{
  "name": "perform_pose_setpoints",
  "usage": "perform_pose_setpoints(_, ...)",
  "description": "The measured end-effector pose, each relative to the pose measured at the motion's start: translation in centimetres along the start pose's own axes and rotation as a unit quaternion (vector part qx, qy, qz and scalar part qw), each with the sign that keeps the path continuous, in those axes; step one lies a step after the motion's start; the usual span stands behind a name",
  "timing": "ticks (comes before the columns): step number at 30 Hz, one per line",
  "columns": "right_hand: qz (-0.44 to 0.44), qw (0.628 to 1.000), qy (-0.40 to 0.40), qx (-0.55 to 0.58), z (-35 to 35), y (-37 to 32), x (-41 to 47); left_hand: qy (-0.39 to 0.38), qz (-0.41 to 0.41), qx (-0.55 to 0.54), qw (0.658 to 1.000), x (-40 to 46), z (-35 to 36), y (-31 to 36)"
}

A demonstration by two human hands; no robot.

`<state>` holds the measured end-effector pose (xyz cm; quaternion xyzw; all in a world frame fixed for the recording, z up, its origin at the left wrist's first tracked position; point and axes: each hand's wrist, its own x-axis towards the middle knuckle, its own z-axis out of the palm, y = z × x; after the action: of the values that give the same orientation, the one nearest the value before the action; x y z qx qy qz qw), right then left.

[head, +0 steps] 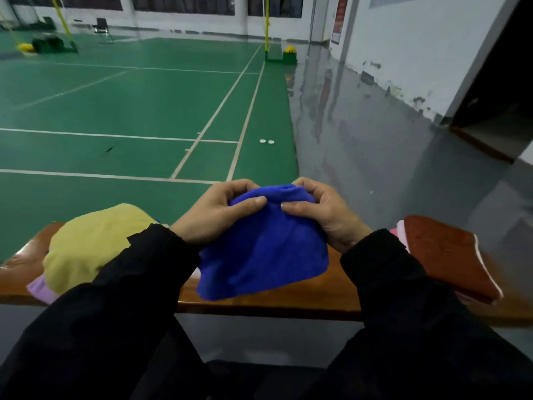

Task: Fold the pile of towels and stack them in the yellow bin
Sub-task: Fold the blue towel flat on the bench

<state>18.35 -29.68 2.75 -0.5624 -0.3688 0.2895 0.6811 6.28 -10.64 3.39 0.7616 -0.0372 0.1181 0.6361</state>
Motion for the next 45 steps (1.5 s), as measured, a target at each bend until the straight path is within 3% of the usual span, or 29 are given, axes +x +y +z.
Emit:
perform_pose_setpoints(2, -0.03, 0.998, 0.031, -0.039, -0.8, 0.2, -0.1, 0.016, 0.024, -0.008, 1.0, 0.1, 0.2, -0.6)
perform_pose_setpoints(9, -0.05, 0.986, 0.019, -0.158, -1.2, 0.9, 0.1, 0.117, 0.089, 0.189, 0.971, 0.9, 0.9, -1.9)
perform_pose_setpoints(14, -0.129, 0.91, 0.122, -0.375, -1.3, 2.3, 0.4, 0.15, 0.067, 0.233, 0.959, 0.8, 1.4, -2.8)
perform_pose_setpoints(16, -0.118, 0.904, 0.135, -0.389, -1.7, 2.3, 0.1, 0.169, 0.066, 0.253, 0.95, 0.6, 1.2, -3.3)
perform_pose_setpoints(19, -0.04, 0.917, 0.034, -0.396, -1.5, 1.9, -0.5, 0.176, 0.083, 0.303, 0.933, 0.6, 1.4, -3.5)
perform_pose_setpoints(21, -0.033, 0.918, -0.004, -0.395, -0.6, 2.0, -0.7, 0.147, 0.118, 0.341, 0.921, 0.8, 1.9, -3.4)
perform_pose_setpoints(25, -0.103, 0.902, 0.095, -0.408, 0.7, 3.1, -0.5, 0.14, 0.159, 0.375, 0.903, 1.1, 2.4, -3.4)
perform_pose_setpoints(29, -0.125, 0.861, 0.16, -0.466, 0.6, 3.8, -0.6, 0.165, 0.134, 0.389, 0.896, 1.1, 2.1, -3.7)
perform_pose_setpoints(34, -0.133, 0.803, 0.197, -0.546, 1.1, 3.2, -0.7, 0.156, 0.107, 0.347, 0.919, 0.9, 2.9, -3.5)
perform_pose_setpoints(37, -0.12, 0.795, 0.232, -0.548, -0.1, 2.6, -0.6, 0.078, 0.036, 0.33, 0.94, 1.1, 2.4, -3.4)
perform_pose_setpoints(40, -0.132, 0.776, 0.223, -0.575, -1.2, 2.8, -0.6, -0.028, -0.046, 0.421, 0.905, 1.2, 0.9, -4.7)
perform_pose_setpoints(42, -0.14, 0.749, 0.23, -0.605, -2.5, 2.9, -0.8, -0.017, -0.053, 0.432, 0.9, 0.9, -0.7, -5.7)
perform_pose_setpoints(45, -0.12, 0.717, 0.244, -0.642, -5.5, 2.9, -1.0, 0.038, -0.052, 0.373, 0.926, 0.5, -3.1, -6.9)
